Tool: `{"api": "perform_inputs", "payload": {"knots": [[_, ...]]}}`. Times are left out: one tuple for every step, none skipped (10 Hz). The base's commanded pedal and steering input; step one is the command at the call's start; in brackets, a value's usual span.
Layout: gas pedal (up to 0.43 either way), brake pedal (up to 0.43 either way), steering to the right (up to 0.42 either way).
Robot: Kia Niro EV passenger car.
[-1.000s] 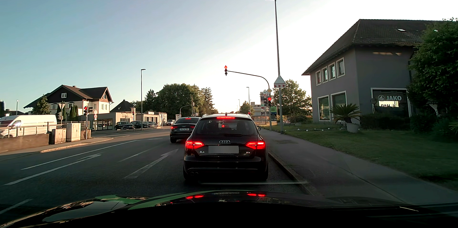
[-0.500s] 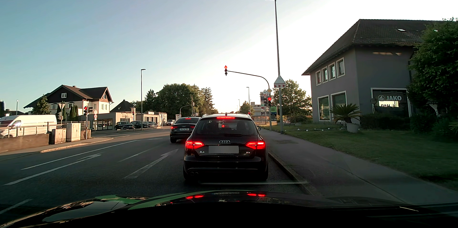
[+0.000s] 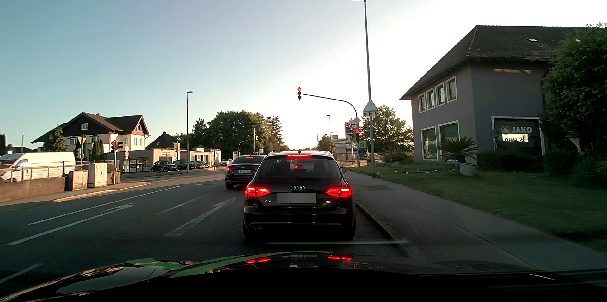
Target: Follow the waypoints while adhering to traffic rules and regulations
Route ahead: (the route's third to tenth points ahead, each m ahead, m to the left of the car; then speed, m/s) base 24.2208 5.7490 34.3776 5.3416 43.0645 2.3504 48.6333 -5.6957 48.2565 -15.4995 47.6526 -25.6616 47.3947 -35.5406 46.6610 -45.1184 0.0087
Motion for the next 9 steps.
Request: {"api": "perform_inputs", "payload": {"knots": [[0.0, 0.25, -0.001], [0.0, 0.244, -0.001], [0.0, 0.244, -0.001], [0.0, 0.25, -0.001], [0.0, 0.244, -0.001], [0.0, 0.25, -0.001], [0.0, 0.25, -0.001], [0.0, 0.25, -0.001], [0.0, 0.244, -0.001]]}}
